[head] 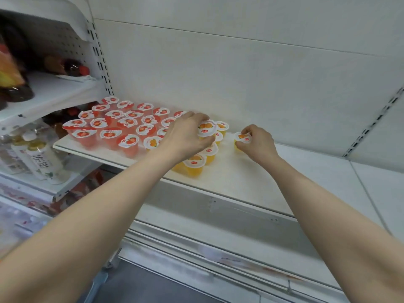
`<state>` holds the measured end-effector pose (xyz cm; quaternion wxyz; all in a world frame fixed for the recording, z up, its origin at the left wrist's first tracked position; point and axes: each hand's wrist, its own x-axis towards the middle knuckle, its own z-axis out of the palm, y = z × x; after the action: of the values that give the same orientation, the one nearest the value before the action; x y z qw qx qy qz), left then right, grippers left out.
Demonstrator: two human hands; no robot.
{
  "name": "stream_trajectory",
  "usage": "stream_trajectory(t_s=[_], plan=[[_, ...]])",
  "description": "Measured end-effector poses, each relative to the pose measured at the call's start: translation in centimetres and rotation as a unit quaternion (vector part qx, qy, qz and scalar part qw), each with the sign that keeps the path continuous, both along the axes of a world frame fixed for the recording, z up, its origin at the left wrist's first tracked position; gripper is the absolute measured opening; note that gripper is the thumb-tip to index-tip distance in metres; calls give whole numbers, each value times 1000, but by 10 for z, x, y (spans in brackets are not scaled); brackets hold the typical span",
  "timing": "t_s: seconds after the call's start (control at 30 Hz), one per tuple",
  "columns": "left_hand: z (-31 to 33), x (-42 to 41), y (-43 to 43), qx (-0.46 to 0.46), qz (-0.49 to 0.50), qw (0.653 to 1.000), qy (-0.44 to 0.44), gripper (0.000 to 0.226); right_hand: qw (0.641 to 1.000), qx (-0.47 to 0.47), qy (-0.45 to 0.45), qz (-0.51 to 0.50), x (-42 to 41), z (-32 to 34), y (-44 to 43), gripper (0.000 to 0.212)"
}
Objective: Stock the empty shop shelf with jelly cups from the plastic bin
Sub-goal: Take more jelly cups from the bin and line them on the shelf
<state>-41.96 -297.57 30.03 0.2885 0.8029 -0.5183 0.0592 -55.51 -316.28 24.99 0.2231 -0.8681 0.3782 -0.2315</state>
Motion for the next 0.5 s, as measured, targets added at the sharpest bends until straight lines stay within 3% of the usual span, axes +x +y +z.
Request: stream_trajectory(t_s=[0.5], plan=[[-2,9,-32,-1,-5,1000,-2,54,999,-37,0,38,25,-14,-31,34]])
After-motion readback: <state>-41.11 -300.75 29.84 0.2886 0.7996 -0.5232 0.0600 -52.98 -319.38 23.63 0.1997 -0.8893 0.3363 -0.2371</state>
